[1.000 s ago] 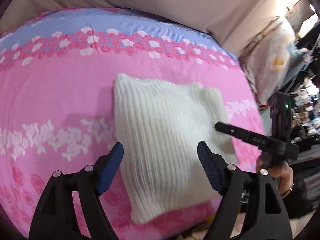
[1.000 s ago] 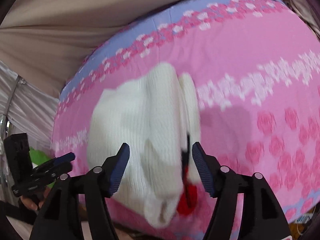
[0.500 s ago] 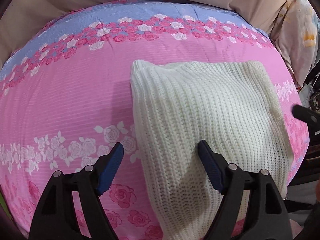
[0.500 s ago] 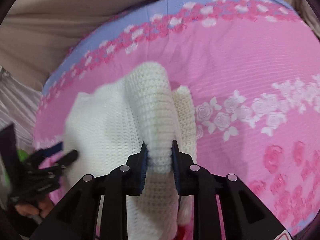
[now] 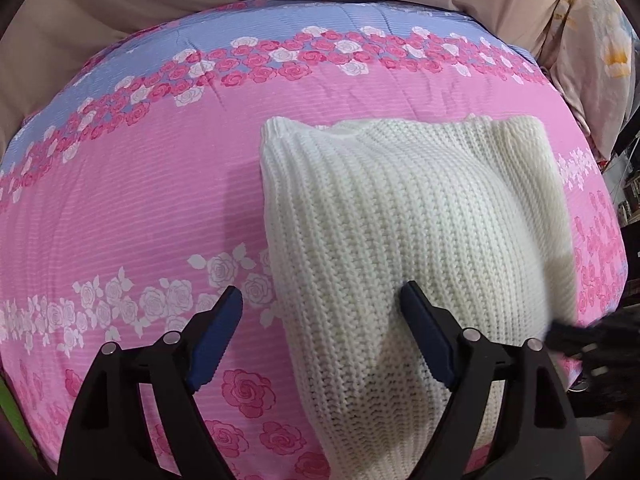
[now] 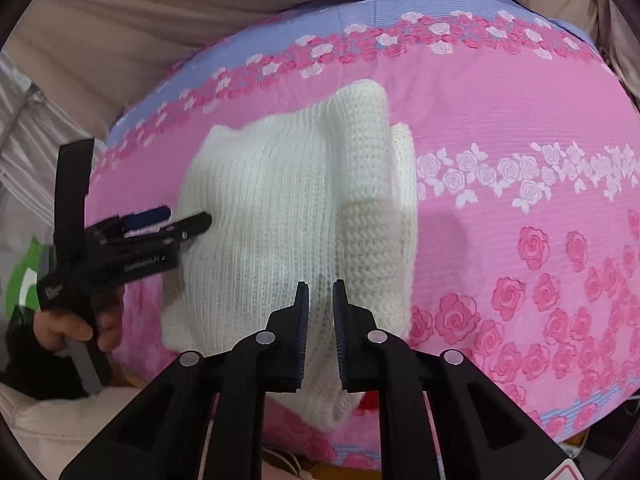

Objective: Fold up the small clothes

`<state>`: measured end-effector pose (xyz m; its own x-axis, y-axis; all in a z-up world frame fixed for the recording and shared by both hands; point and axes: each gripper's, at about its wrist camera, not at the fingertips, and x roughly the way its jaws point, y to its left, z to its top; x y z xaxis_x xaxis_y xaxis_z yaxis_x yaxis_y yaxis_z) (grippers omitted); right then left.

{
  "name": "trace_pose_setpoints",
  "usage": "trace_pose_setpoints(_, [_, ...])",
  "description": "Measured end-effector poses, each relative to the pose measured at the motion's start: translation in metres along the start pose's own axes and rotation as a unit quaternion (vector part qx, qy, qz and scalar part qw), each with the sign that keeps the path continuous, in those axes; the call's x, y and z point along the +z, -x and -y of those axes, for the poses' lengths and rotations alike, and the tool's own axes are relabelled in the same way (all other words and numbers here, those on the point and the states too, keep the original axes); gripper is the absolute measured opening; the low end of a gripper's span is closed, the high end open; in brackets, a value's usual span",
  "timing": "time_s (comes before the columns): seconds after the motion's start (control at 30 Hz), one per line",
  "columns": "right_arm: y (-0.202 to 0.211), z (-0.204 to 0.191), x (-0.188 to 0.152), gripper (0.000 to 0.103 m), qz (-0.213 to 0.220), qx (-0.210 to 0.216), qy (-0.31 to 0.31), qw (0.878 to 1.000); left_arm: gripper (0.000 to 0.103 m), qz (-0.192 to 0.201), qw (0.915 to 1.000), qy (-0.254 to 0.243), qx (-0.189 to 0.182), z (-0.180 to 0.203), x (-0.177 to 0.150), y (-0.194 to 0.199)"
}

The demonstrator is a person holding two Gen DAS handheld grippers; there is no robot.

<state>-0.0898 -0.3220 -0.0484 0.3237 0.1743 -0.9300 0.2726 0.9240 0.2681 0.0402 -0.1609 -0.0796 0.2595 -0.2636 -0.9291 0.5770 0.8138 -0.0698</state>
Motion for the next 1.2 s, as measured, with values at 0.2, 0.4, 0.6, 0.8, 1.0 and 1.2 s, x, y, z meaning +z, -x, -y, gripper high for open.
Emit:
trace_pose_setpoints(0.2, [-0.023,0.007,-0.01,0.0,-0.032,-0.006,-0.008,0.999,0.078,0.01,0.9999,0.008,-0.01,0.0,0.001,0.02])
trace_pose_setpoints(0.4, [0.019,0.006,0.026,0.04,0.062,-0.013,-0.017,0.998,0.078,0.008,0.9982,0.018,-0.057,0.006,-0.008,0.028])
trace_pose_setpoints(0.6, [-0.033,0.027,0.07,0.012,0.053,-0.004,-0.055,0.997,0.08,-0.009,0.9996,0.007,-0.025,0.004,-0.019,0.006])
trace_pose_setpoints(0.8, [-0.01,0.037,0.069,0.013,0.06,-0.01,-0.071,0.996,0.079,-0.008,0.9992,0.029,-0.024,0.0,-0.016,0.015])
trace_pose_setpoints(1.0, [-0.001,0.021,0.028,0.013,0.009,-0.016,-0.04,0.999,0.079,-0.009,0.9998,0.012,-0.01,0.006,-0.021,0.016])
trace_pose_setpoints(1.2, [-0.003,0.022,0.026,0.013,0.014,-0.023,-0.059,0.998,0.079,-0.002,1.0,0.006,-0.001,0.009,-0.019,0.025])
